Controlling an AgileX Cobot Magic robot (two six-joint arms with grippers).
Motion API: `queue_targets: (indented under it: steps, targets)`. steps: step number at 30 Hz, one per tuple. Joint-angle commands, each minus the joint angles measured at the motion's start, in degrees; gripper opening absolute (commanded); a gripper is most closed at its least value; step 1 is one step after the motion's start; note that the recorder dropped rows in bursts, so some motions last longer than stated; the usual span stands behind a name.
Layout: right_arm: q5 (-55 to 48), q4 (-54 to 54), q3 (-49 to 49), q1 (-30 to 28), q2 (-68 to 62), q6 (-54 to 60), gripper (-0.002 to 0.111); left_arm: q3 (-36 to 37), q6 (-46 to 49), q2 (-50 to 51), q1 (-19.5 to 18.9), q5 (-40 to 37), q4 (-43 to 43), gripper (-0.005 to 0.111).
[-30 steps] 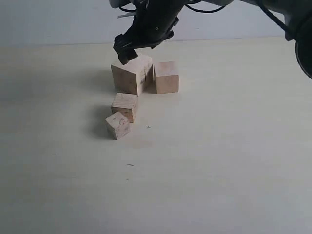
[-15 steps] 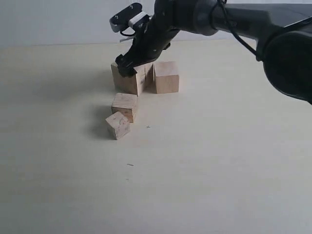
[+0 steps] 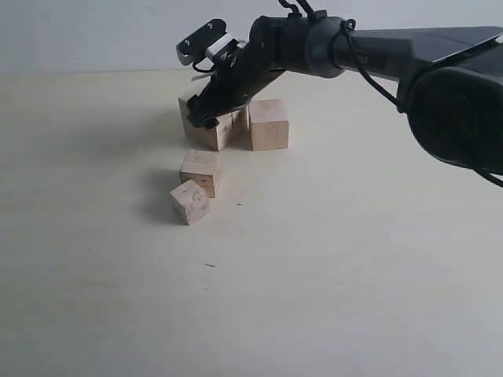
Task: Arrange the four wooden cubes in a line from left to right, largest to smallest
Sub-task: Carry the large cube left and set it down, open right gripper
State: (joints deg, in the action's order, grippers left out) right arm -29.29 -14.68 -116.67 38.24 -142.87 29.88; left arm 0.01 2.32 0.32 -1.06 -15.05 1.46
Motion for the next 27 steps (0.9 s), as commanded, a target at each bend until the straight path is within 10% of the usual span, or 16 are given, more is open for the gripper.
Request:
queue_targets:
  steps: [1, 27]
  targets:
    - [1.79, -1.62, -0.39, 1.30, 3.03, 2.52, 0.001, -0.01, 0.33, -0.32, -0.18, 0.04, 0.43, 0.000]
    - [-17.75, -4.70, 0.55, 16.69, 4.96, 9.99, 0.001, -0.01, 0.45, -0.32, -0.18, 0.04, 0.43, 0.000]
